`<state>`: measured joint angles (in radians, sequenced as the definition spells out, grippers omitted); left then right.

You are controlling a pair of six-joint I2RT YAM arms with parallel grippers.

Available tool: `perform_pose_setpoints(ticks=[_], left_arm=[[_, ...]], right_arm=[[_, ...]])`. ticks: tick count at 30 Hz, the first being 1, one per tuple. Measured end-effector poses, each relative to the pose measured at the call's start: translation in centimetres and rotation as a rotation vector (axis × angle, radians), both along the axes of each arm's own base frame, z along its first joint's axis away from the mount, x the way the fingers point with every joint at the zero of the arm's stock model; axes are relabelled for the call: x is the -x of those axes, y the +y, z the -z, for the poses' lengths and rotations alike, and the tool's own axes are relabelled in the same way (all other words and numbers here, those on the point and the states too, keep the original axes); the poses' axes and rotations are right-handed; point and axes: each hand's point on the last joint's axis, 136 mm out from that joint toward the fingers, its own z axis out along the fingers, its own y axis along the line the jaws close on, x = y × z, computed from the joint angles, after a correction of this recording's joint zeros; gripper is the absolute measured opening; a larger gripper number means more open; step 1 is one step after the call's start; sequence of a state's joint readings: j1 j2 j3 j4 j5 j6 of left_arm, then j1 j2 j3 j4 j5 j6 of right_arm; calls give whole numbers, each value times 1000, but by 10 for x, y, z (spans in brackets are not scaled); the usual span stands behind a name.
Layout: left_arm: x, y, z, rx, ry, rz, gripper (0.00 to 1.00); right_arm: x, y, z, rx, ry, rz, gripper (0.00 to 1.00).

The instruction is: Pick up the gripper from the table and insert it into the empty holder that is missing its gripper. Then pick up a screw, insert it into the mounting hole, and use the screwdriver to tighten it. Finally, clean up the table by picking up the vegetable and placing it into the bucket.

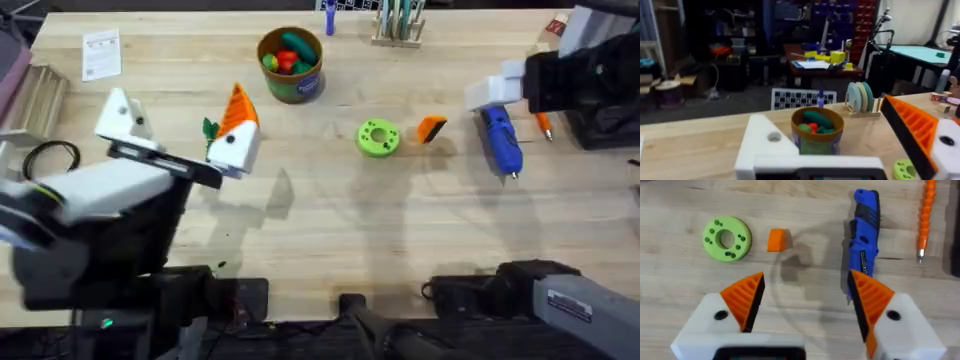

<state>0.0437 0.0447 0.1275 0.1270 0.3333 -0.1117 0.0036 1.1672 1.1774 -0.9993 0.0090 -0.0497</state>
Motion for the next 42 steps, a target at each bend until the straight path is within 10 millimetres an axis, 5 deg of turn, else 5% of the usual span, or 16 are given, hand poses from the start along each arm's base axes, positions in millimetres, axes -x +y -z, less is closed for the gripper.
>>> perform_pose_setpoints(ticks=[12, 21, 27, 42], left_arm=[[6, -25, 25, -36, -32, 152, 986], [34, -73, 63, -69, 124, 498, 986], [49, -86, 94, -26, 285, 622, 986], [60, -94, 95, -83, 253, 694, 986]], right_arm=[[0, 0, 0, 0, 0, 0, 990], [0, 0, 0, 0, 0, 0, 991], [0, 0, 0, 0, 0, 0, 991], [0, 0, 0, 0, 0, 0, 992]])
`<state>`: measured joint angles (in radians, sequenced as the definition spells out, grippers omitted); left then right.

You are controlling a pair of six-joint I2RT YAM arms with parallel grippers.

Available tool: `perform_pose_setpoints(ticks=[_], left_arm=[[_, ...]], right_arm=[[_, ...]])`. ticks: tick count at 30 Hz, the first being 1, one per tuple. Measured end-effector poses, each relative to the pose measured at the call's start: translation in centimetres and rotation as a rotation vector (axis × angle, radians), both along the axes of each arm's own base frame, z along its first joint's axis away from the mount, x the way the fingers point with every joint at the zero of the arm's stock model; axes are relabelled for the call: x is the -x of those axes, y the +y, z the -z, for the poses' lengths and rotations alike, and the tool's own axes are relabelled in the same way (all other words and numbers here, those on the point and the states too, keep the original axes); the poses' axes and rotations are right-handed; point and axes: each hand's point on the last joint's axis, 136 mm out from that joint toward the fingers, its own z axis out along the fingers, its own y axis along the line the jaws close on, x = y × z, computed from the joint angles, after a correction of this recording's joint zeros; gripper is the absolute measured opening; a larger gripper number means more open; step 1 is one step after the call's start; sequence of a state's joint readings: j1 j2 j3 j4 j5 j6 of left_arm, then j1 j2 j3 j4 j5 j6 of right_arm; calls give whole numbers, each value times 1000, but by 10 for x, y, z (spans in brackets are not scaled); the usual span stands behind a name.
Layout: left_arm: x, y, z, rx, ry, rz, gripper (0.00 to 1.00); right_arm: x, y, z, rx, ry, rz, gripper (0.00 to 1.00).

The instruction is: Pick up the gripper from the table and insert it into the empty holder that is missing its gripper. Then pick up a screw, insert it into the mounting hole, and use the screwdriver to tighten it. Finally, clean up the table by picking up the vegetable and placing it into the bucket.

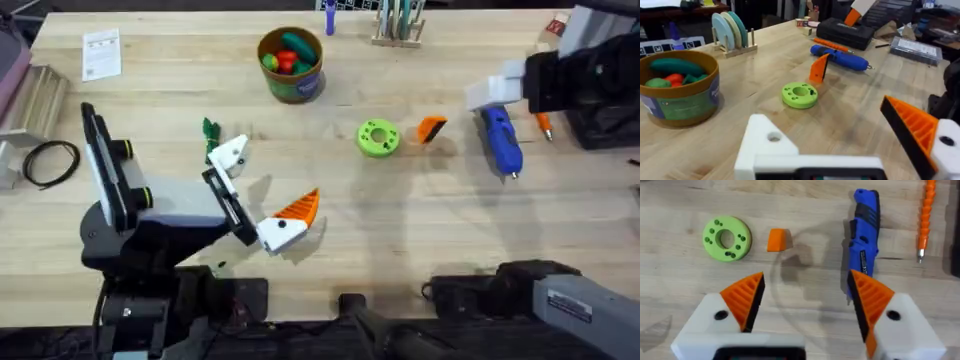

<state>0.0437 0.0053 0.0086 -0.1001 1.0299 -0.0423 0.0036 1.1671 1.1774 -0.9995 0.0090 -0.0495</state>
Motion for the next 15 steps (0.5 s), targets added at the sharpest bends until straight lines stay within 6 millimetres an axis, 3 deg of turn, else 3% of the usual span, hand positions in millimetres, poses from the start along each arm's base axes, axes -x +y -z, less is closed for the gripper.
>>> perform_pose_setpoints(ticks=[15], left_arm=[[11, -7, 1, -14, -25, 76, 985]], right_arm=[[0, 0, 0, 0, 0, 0, 991]])
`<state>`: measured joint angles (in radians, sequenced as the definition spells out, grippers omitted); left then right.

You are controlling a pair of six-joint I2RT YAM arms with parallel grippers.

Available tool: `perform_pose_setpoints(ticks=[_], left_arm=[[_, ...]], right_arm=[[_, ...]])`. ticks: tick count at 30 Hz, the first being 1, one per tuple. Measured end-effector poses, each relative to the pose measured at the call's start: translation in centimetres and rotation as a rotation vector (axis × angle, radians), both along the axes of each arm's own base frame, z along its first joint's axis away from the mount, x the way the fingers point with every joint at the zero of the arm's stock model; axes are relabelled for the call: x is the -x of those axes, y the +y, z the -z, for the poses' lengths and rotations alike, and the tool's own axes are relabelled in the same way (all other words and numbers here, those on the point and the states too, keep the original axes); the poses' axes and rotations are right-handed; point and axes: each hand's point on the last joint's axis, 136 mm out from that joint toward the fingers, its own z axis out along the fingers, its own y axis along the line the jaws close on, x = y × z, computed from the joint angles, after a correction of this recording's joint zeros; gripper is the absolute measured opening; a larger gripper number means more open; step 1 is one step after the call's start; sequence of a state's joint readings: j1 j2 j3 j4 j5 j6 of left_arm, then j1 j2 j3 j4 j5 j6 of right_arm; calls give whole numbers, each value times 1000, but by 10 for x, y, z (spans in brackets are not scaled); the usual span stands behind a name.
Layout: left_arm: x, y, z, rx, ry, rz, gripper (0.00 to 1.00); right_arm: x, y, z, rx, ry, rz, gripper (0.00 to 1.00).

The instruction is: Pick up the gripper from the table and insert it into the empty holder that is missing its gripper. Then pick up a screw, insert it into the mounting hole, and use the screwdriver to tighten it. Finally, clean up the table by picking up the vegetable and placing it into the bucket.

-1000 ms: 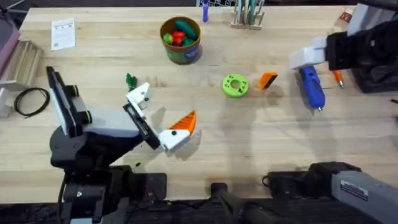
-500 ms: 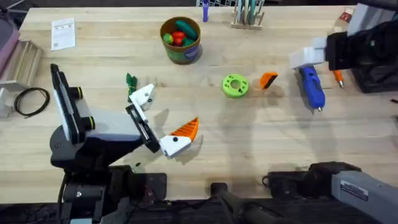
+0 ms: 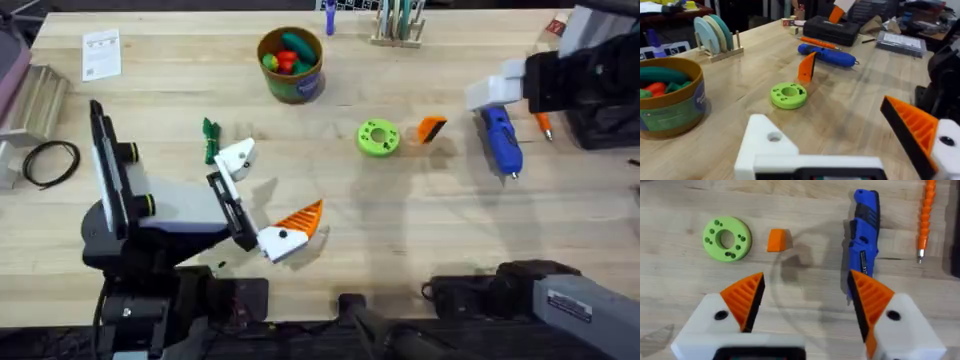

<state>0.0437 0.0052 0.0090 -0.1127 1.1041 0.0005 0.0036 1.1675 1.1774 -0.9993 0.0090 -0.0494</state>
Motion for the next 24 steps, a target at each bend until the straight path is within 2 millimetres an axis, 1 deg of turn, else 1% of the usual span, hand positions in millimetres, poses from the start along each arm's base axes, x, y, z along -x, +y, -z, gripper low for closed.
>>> perform_pose_setpoints(ticks=[8, 24], left_arm=[[7, -4, 0, -1, -5, 45, 986], [14, -9, 0, -1, -6, 92, 986]], right_arm=[[0, 0, 0, 0, 0, 0, 991], [0, 0, 0, 0, 0, 0, 991]])
